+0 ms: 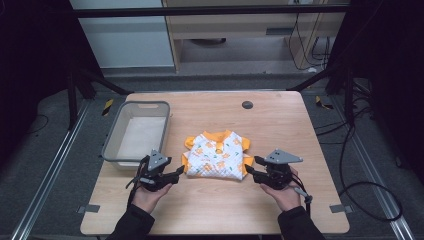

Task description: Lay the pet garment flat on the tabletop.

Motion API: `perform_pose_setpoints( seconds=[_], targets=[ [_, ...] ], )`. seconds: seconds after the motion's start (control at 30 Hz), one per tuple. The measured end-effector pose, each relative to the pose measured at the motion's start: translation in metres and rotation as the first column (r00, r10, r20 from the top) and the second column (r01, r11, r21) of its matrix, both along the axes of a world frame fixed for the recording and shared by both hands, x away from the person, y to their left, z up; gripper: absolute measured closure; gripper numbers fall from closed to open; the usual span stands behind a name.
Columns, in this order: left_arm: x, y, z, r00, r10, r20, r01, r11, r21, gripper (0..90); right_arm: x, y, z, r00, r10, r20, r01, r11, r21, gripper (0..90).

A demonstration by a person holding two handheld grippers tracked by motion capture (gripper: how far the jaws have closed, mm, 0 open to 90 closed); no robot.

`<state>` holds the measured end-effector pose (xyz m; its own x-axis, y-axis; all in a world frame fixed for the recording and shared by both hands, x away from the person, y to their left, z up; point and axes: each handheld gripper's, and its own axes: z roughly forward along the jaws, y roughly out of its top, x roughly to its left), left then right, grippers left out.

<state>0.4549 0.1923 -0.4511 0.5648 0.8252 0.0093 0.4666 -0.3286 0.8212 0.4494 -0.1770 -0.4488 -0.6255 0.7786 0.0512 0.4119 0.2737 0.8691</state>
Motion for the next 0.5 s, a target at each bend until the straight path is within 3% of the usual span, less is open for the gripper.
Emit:
perform_pose_setpoints(
  seconds=[0.2, 0.5],
  targets=[
    [0.006, -0.005, -0.013, 0.9994, -0.017, -0.028, 0.018, 0.9994, 0.029, 41.6, -0.001, 0.0, -0.014, 0.9995, 0.012, -0.031, -0.012, 1.0, -0.012, 48.4],
    [0.01, -0.013, -0.023, 0.9975, -0.06, -0.038, 0.062, 0.9957, 0.068, 42.3, 0.005, 0.009, -0.03, 0.9968, 0.03, -0.074, -0.034, 0.998, -0.059, 46.9]
  ],
)
